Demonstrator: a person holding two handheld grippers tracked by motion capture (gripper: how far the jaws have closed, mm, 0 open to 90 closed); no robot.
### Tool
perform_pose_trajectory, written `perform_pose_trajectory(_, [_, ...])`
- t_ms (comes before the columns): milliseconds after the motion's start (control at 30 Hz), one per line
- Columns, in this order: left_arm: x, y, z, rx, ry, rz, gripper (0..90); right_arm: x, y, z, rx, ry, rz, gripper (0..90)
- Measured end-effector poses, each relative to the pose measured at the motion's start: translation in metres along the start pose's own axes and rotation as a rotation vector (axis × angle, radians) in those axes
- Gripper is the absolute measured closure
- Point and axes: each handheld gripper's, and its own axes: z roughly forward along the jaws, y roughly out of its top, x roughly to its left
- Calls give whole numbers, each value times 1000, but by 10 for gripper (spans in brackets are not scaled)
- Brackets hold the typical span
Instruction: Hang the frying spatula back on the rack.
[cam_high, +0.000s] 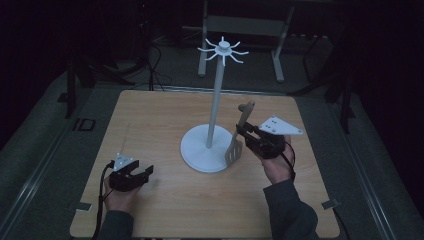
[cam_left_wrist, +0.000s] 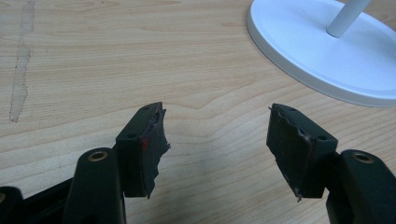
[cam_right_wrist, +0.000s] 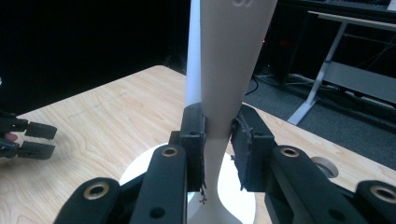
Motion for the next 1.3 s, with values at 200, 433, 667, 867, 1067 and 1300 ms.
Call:
perform_pose_trajectory(200, [0, 0, 0, 0, 0, 0, 372, -1, 3, -1, -5, 1, 2, 749])
perform_pose_trajectory(433, [0, 0, 0, -2, 2, 0, 371, -1, 11, -2, -19, 1, 1, 750])
perform_pose_trajectory(667, [1, 0, -1, -3, 1, -1, 371, -1, 15, -2, -29, 8, 3, 749])
perform_pose_trajectory(867, [1, 0, -1, -1, 3, -3, 371, -1, 19, -1, -31, 13, 6, 749])
perform_pose_trajectory(1067, [1, 0, -1, -2, 2, -4, 371, -2, 24, -1, -36, 15, 7, 749])
perform_pose_trajectory(1300, [1, 0, -1, -2, 3, -4, 371, -3, 30, -1, -46, 22, 13, 749])
